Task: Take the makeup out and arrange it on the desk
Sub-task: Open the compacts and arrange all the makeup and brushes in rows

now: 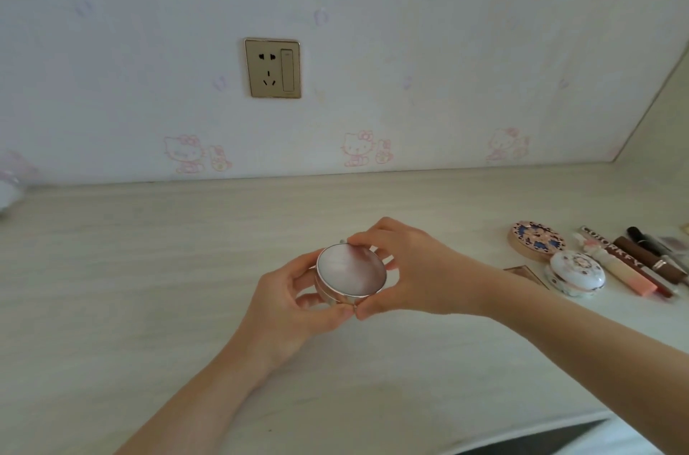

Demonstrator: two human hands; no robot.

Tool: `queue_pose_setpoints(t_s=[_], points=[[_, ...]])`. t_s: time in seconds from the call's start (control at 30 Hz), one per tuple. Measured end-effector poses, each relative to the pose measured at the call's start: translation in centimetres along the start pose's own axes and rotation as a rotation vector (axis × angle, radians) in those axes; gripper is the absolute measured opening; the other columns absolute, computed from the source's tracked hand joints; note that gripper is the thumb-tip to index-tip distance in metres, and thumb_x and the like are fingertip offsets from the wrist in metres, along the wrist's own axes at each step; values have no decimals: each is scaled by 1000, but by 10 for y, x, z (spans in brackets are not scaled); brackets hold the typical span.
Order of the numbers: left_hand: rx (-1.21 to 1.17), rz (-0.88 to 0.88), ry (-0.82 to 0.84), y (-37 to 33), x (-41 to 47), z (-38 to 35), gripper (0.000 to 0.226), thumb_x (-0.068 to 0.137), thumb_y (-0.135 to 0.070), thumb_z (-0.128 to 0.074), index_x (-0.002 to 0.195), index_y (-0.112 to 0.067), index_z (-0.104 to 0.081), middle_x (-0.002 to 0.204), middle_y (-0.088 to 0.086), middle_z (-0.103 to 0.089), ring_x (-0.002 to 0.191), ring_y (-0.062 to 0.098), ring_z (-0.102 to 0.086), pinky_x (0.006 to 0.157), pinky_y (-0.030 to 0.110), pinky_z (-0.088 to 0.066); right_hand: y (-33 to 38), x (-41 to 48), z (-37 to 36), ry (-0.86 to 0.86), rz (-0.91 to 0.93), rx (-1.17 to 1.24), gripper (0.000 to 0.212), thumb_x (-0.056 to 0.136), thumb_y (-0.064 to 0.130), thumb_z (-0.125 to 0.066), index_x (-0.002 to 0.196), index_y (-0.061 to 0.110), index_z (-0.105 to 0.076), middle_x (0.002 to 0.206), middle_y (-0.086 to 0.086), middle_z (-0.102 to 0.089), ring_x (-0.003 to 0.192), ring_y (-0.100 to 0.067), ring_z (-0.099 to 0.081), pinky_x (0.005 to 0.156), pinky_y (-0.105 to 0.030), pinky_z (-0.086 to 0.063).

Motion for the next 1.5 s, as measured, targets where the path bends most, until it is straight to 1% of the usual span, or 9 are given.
queue_pose_setpoints(t_s=[0.27, 0.57, 0.67, 0.83, 1.03, 1.17, 1.23, 1.33, 1.5], points=[[-48, -18, -41, -2, -1, 7, 68, 47, -18, -83, 113, -13, -64, 109, -3, -71, 110, 11, -63, 80, 22, -53, -8, 6, -2, -46, -15, 128, 73, 66, 42, -82, 131, 27, -54, 117, 4, -52, 111, -16, -56, 100, -37, -45], [40, 12, -67, 0, 1, 11, 55, 60, 2, -85, 109, -19, -67, 102, -3, -73, 100, 14, -67, 77, 21, -53, -8, 3, 4, -82, 0, 92, 54, 81, 41, -70, 131, 33, -54, 125, 20, -58, 114, 3, -52, 102, -25, -43], [69, 51, -69, 4, 1, 10, 58, 61, -7, -88, 114, -16, -64, 90, 1, -75, 88, 12, -69, 76, 20, -51, -10, 4, 7, -102, -26, 98, 42, 88, 37, -62, 129, 31, -57, 115, 15, -66, 105, 2, -59, 94, -19, -46], [17, 131, 12, 9, 2, 4, 66, 62, -31, -83, 122, -25, -58, 97, 5, -75, 98, 20, -69, 97, 44, -48, -10, 5, 12, -174, -32, 188, 33, 91, 28, -59, 125, 27, -62, 102, 16, -71, 95, 7, -63, 87, -12, -47], [-25, 142, 156, 8, 6, 4, 67, 58, -23, -83, 121, -24, -61, 113, 3, -71, 111, 20, -64, 101, 36, -44, -4, 1, 8, -194, 32, 241, 33, 91, 20, -61, 123, 27, -63, 98, 29, -62, 96, 14, -59, 83, -3, -41], [5, 176, 162, 13, 10, 14, 104, 41, -41, -93, 133, -16, -51, 125, -5, -65, 118, 8, -58, 94, 22, -48, -6, -6, -3, -182, 64, 255, 34, 89, 17, -63, 121, 28, -64, 103, 35, -58, 99, 10, -59, 86, -8, -44], [126, 157, 177, 14, 11, 16, 111, 40, -60, -88, 135, -16, -50, 133, -7, -59, 126, 6, -51, 106, 27, -41, -6, -10, -12, -168, 81, 266, 33, 89, 14, -63, 120, 26, -64, 104, 32, -60, 100, 8, -60, 87, -9, -45], [356, 151, 225, 15, 7, 11, 108, 48, -63, -81, 141, -22, -44, 143, -13, -45, 138, -7, -26, 117, 29, -22, -5, -15, -24, -154, 113, 227, 33, 90, 17, -63, 122, 22, -64, 110, 20, -64, 102, 1, -60, 92, -19, -46], [600, 124, 223, 14, 5, 4, 111, 45, -61, -81, 143, -34, -37, 138, -33, -25, 137, -18, -1, 110, 16, -14, -8, -19, -34, -166, 130, 154, 38, 88, 22, -64, 127, 20, -61, 121, 19, -56, 112, 4, -53, 98, -14, -41]])
Point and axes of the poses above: each hand's wrist, its own x-axis towards the middle knuckle, its own z-axis out of the back of the hand, y = z × x, the point moved 9 cm from there along x, towards the middle knuckle
